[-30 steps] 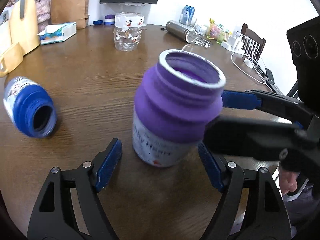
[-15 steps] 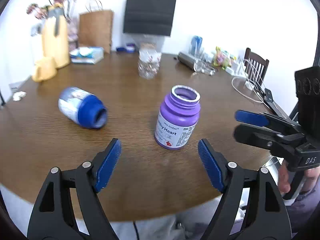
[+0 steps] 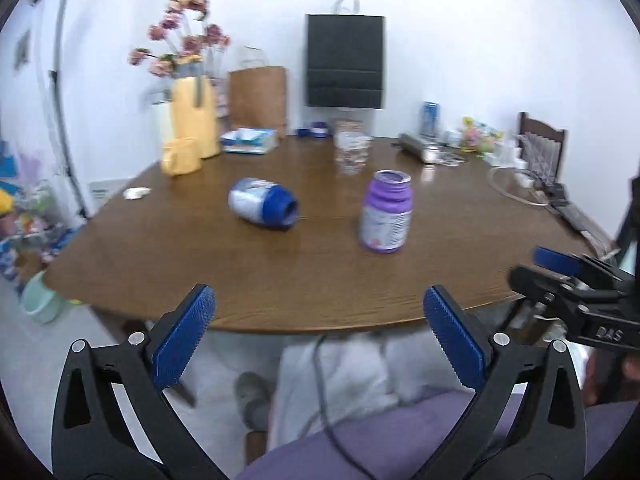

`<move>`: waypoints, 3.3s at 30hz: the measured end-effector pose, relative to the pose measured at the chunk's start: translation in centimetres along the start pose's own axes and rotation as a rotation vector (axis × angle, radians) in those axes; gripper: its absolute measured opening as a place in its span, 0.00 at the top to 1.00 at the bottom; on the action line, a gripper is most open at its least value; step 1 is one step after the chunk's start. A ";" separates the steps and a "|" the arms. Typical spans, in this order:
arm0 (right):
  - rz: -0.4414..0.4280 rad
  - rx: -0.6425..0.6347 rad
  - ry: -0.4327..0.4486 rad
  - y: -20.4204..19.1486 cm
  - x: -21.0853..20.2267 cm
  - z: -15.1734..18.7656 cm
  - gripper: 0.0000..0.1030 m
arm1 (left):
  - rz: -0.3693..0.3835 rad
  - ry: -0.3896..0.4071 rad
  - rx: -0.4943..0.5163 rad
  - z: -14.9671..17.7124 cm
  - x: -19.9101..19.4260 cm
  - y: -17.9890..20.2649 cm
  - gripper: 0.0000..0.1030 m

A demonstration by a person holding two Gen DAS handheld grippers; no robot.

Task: Flip cup upright

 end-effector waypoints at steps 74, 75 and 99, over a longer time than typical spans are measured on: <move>-0.028 -0.022 -0.025 -1.0 1.0 0.8 0.18 | 0.033 -0.082 -0.009 1.5 1.5 -0.1 0.00; -0.029 -0.022 -0.025 -1.0 0.9 0.8 0.18 | 0.033 -0.082 -0.009 1.5 1.6 -0.1 0.00; -0.029 -0.022 -0.029 -1.0 1.0 0.8 0.18 | 0.041 -0.087 -0.013 1.7 1.6 -0.1 0.00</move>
Point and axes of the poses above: each gripper's, at about its wrist camera, not at the fingertips, and x roughly the way its jaws point, y to its right, z to its underside, the point moved 9 cm from there along x, roughly the way its jaws point
